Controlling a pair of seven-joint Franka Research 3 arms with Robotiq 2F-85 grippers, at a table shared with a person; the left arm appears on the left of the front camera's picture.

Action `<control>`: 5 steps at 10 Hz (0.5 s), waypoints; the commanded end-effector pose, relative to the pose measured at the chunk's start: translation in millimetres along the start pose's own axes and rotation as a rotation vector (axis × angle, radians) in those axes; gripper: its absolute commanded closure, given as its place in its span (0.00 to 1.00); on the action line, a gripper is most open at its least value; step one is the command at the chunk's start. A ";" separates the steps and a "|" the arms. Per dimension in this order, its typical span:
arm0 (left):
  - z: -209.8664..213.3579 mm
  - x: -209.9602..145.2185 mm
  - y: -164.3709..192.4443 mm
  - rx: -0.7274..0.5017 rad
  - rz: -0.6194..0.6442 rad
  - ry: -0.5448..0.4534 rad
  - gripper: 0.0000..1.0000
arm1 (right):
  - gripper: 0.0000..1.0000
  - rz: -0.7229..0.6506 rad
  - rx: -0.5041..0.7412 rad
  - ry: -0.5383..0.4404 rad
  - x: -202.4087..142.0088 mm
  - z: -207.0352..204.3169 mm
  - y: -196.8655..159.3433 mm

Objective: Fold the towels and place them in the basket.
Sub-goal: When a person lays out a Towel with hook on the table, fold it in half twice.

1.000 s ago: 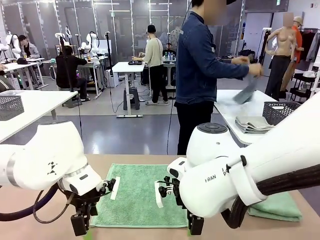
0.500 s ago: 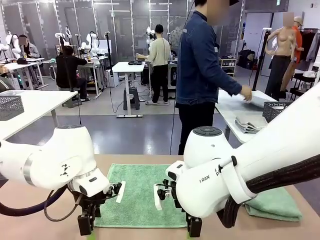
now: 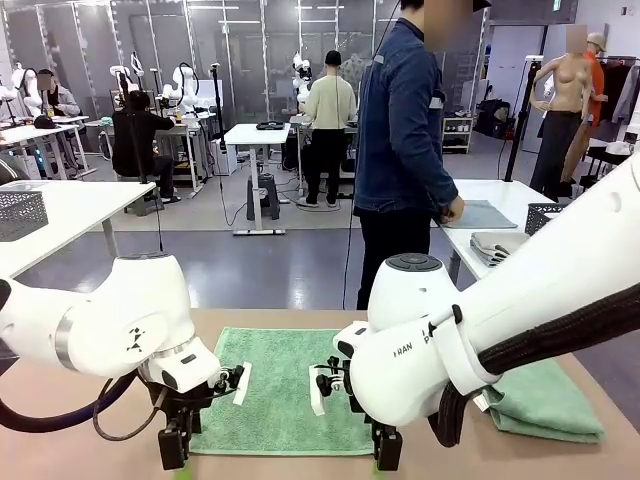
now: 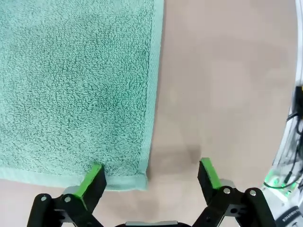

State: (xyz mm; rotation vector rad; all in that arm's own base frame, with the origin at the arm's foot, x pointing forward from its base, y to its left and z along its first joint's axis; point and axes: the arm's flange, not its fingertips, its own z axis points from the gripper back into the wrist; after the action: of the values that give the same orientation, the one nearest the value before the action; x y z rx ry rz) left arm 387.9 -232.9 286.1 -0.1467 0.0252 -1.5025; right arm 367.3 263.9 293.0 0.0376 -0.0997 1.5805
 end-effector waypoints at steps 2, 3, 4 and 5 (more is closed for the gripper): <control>-9.1 3.3 7.0 0.000 0.010 0.007 0.09 | 0.11 -0.035 0.017 -0.004 4.8 -6.2 -4.6; -4.4 4.0 3.8 0.013 0.002 -0.005 0.40 | 0.35 -0.036 0.014 -0.003 4.3 -6.2 -5.6; 0.1 4.6 -0.7 0.023 -0.001 -0.002 0.60 | 0.54 -0.036 0.015 0.004 4.4 -6.2 -5.7; 2.0 3.0 -3.5 0.032 -0.001 0.005 0.99 | 0.87 -0.038 0.019 0.007 4.2 -6.9 -6.2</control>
State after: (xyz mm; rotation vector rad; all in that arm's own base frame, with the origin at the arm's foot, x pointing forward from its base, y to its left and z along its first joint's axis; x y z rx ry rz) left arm 390.4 -237.3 290.5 -0.1432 0.0126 -1.5090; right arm 373.9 265.2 290.0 0.0436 -0.0948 1.5707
